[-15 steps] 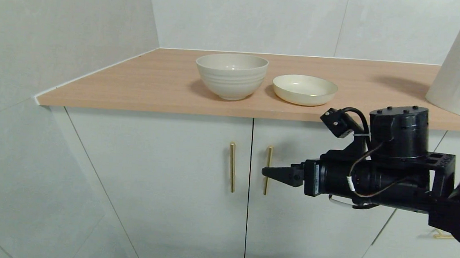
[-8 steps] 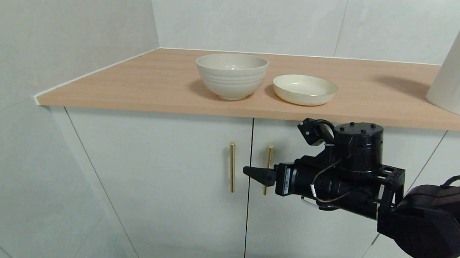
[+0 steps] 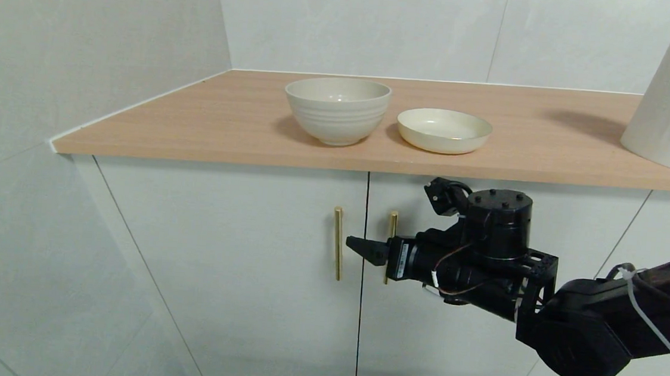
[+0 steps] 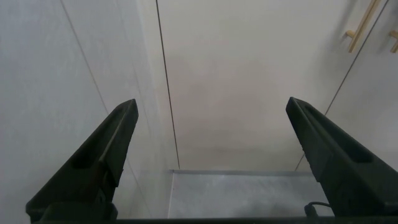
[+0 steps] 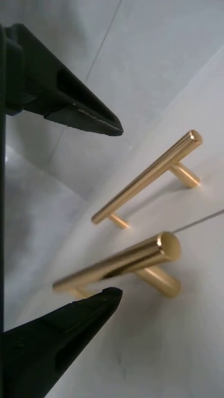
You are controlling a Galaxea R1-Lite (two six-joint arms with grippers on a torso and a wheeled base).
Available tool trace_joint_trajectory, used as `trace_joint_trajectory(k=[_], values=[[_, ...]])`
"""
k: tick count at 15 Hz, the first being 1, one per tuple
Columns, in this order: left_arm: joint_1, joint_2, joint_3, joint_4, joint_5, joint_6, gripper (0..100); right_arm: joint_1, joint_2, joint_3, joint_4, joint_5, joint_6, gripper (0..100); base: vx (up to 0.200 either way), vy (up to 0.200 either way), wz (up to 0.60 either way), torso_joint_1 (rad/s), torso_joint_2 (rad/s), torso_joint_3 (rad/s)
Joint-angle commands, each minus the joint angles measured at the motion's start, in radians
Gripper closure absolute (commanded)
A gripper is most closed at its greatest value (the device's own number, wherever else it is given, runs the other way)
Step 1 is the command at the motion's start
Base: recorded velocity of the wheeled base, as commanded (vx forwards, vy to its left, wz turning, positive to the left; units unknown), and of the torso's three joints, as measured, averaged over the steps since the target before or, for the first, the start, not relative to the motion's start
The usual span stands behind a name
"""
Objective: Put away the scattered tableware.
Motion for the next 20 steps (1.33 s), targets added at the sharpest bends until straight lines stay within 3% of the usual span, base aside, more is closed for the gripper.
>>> trace_joint_trajectory(k=[1,11,15,20], values=[[0.000,0.000,-0.001,0.000,0.000,-0.001,0,0.009,0.000,-0.002,-0.002,0.001,0.014,0,0.000,0.000,0.00,0.000,0.00,0.000],[0.000,0.000,0.000,0.000,0.000,-0.001,0,0.013,-0.075,0.032,0.036,0.067,0.059,0,0.000,0.000,0.00,0.000,0.00,0.000],[0.000,0.000,-0.001,0.000,0.000,-0.001,0,0.010,-0.170,0.047,0.181,0.213,0.082,0,0.000,0.000,0.00,0.000,0.00,0.000],[0.000,0.000,-0.001,0.000,0.000,-0.001,0,-0.004,-0.230,0.049,0.285,0.302,0.089,0,0.000,0.000,0.00,0.000,0.00,0.000]])
